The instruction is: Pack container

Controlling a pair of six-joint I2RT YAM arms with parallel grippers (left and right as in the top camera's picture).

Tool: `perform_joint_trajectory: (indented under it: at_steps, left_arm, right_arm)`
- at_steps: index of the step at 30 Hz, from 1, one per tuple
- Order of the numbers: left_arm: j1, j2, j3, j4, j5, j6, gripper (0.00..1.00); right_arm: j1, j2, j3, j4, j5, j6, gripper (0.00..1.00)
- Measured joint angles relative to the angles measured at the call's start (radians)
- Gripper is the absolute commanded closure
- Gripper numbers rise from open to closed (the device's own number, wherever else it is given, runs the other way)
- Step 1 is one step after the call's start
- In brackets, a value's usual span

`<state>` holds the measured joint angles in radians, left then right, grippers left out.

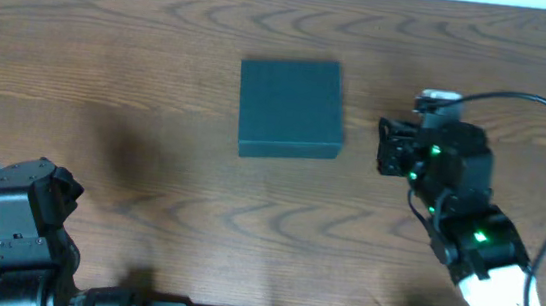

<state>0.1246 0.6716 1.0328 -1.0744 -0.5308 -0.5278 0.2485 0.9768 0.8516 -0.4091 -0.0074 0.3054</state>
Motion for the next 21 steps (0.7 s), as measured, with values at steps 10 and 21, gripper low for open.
perform_joint_trajectory:
  at_steps: [10, 21]
  left_arm:
    - [0.000, 0.000, 0.000, 0.000, 0.000, 0.000, 0.05]
    - [0.000, 0.000, 0.000, 0.000, 0.000, 0.000, 0.05]
  right_arm:
    - [-0.172, -0.223, -0.181, 0.171, -0.041, -0.116, 0.01]
    - [-0.174, -0.458, -0.613, 0.438, -0.108, -0.300, 0.01]
